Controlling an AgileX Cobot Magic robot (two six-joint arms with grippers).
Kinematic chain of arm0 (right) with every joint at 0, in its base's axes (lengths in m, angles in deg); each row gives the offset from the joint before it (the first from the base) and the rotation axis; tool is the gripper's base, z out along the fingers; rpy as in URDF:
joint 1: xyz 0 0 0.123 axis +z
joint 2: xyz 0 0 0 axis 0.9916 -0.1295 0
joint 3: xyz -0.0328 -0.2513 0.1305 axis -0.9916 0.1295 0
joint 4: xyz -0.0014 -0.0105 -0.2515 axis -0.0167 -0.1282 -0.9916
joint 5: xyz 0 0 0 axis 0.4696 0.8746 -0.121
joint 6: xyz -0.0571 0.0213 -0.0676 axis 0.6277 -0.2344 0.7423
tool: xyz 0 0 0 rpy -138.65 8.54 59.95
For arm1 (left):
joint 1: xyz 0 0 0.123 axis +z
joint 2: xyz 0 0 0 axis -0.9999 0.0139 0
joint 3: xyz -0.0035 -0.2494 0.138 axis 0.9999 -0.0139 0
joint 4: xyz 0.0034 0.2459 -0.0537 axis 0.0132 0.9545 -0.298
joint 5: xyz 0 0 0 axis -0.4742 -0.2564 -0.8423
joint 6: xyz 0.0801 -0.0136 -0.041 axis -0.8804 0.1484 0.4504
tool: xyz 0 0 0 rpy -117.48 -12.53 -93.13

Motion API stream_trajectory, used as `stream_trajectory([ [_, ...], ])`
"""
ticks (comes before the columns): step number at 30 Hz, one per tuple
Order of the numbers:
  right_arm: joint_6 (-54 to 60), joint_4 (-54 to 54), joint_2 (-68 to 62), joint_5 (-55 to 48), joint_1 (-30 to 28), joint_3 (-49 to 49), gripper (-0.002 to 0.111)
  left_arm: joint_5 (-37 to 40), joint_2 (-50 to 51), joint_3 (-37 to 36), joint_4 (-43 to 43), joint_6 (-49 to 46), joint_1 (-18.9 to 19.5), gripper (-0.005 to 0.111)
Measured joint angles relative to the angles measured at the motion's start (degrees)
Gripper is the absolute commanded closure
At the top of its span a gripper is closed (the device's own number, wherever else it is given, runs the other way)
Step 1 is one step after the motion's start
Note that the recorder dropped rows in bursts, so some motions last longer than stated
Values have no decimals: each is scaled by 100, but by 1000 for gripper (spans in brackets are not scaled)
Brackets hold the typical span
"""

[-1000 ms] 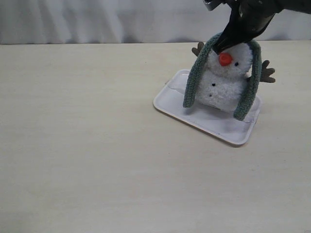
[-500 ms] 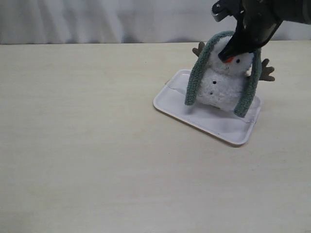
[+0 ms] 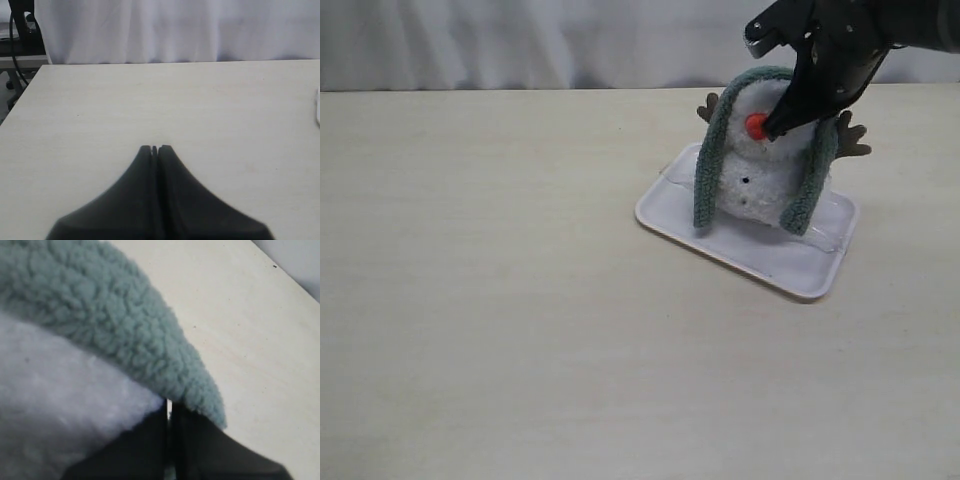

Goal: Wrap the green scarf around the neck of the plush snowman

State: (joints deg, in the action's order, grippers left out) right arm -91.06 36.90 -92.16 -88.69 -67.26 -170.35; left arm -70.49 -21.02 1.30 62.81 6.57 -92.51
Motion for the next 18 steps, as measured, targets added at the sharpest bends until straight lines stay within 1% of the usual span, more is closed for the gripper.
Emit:
stream_trajectory([
  [7,40,409,470,231,0,0,104,0,0,0,0,0,0,107],
  [13,52,445,542,312,0,0,104,0,0,0,0,0,0,107],
  [15,-206,445,542,493,-95,0,104,0,0,0,0,0,0,107],
  [18,-556,549,501,754,-398,0,104,0,0,0,0,0,0,107],
])
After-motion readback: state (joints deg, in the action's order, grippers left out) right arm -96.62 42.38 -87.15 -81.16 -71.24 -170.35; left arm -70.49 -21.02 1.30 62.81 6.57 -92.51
